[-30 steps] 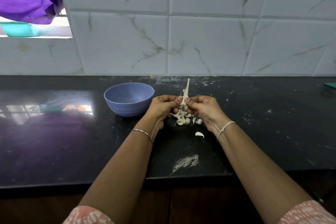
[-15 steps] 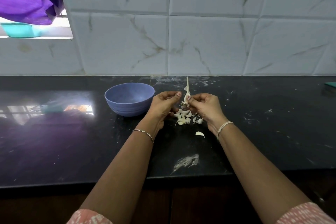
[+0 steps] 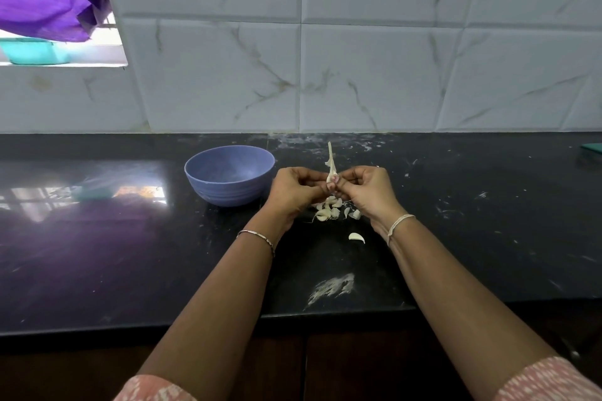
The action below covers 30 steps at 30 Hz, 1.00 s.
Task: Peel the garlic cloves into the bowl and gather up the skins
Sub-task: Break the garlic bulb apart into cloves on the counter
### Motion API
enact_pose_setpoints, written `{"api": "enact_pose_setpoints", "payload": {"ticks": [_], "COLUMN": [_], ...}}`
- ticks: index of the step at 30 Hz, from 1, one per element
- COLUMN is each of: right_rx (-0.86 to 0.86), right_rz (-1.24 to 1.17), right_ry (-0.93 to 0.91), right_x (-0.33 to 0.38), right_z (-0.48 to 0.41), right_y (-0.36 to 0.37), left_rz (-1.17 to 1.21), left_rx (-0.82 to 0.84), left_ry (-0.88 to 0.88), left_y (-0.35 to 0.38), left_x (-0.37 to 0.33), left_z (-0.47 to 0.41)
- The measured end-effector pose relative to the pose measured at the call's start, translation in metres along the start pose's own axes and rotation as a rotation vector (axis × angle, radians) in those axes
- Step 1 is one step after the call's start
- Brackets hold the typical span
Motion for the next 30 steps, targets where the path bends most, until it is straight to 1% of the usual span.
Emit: {"api": "enact_pose_setpoints", "payload": {"ticks": [4,10,13,18,22,25,30], "right_rx": [0.004,0.015,0.02,0.047,0.044,0.064,0.089], "right_rz": [0.092,0.122,0.078,-0.101,-0.124,-0.111,-0.123], "right_ry": [-0.07,-0.101,-0.083,-0.033,-0.001,0.036,0.074], "right_x": [-0.002,0.0,0.001,0.007,0.008,0.004,0.001], "right_z": [-0.001,0.0,0.0,0.005,0.003,0.002,0.003], "right_y": [0.002,0.001,0.001,0.0,-0.004,-0.005,-0.002], "left_rz": [0.17,0.223,0.234,0.278,0.202,0.155,0.186], "left_rx": [0.043,0.016,0.006,0.005,-0.031,-0.053,0.027], "left_ry": [-0.102,-0.139,-0.14,-0.149,-0.18,-0.159,-0.108], "left_y": [-0.003,-0.002,-0.003,-0.004,-0.003,-0.003,0.0], "left_x": [-0.001,-0.002,-0.002,-0.006,-0.006,-0.006,-0.009], "left_z": [0.001,0.002,0.001,0.002,0.003,0.002,0.006]}}
Point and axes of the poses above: each hand's wrist, its own z-axis away from the middle knuckle, its own y-axis out of the palm, x = y × z, the point moved 1 cm from there along -z, towards the middle knuckle, and after that the axes turned 6 degrees about -z, right-handed, at the moved point
